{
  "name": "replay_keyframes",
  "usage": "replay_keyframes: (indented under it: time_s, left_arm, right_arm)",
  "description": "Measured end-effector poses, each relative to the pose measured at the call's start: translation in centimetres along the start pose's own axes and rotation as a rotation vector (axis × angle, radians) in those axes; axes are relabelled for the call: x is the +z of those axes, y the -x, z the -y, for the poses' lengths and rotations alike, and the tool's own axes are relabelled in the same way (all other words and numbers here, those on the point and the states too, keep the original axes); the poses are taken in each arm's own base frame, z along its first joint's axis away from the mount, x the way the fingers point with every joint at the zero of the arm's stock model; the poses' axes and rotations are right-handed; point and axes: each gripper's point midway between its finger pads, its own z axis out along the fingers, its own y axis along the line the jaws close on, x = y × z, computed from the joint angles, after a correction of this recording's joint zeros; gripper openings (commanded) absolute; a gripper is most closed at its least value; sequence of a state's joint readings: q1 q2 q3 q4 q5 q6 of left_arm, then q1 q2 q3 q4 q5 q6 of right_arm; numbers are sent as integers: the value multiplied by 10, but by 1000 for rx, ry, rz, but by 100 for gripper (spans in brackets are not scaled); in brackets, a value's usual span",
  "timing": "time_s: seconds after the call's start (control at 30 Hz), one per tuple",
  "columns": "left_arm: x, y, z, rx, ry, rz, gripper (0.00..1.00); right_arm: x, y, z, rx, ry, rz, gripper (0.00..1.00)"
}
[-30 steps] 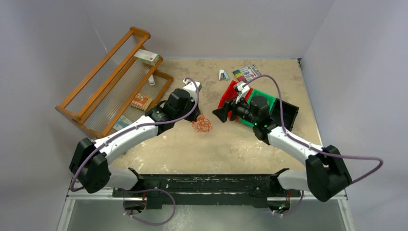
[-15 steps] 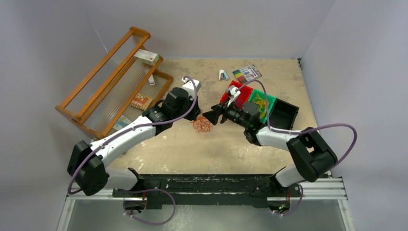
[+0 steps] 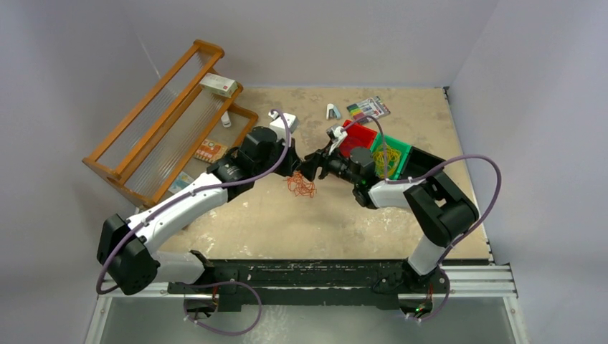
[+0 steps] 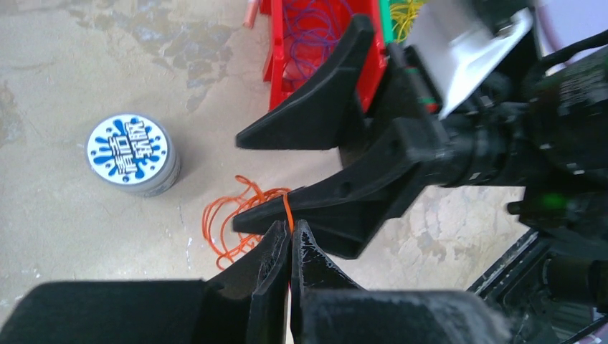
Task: Untangle the cables
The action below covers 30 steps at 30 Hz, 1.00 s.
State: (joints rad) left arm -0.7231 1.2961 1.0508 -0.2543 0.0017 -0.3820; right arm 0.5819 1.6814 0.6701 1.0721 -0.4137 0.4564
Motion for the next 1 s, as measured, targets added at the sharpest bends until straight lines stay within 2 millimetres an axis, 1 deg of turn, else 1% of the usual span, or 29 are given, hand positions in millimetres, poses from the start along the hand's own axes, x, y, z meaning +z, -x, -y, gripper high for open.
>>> replay_keyframes:
  time_s: [0.07, 0.13, 0.27, 0.4, 0.5, 0.63, 0.73, 0.83, 0.9, 1.0]
  left_arm:
    - [-2, 8, 5, 0, -15, 15, 0]
    - [-6, 18, 10, 0, -31, 35, 0]
    - [-17, 43, 19, 4, -53, 82, 0]
    - [-31, 72, 26, 12, -54, 133, 0]
    - [-41, 90, 28, 23, -39, 165, 0]
    - [-57, 118, 28, 37, -5, 224, 0]
    - [-70, 137, 25, 48, 34, 265, 0]
    - [-78, 144, 18, 57, 80, 274, 0]
    - [-81, 143, 12, 67, 116, 264, 0]
    - [-88, 145, 3, 84, 168, 257, 0]
  right_arm:
    - [7, 0, -1, 0, 11, 1, 66]
    - [16, -1, -2, 2, 20, 1, 62]
    - [27, -10, -7, 14, 29, -18, 55]
    - [30, -23, -4, 30, 11, -41, 52]
    - [31, -30, -2, 37, -5, -56, 48]
    - [28, -42, 3, 48, -32, -78, 35]
    - [22, -57, 9, 70, -61, -106, 28]
    - [19, -68, 12, 88, -72, -125, 20]
    - [19, -70, 13, 95, -72, -124, 18]
    - [19, -71, 13, 101, -68, -117, 18]
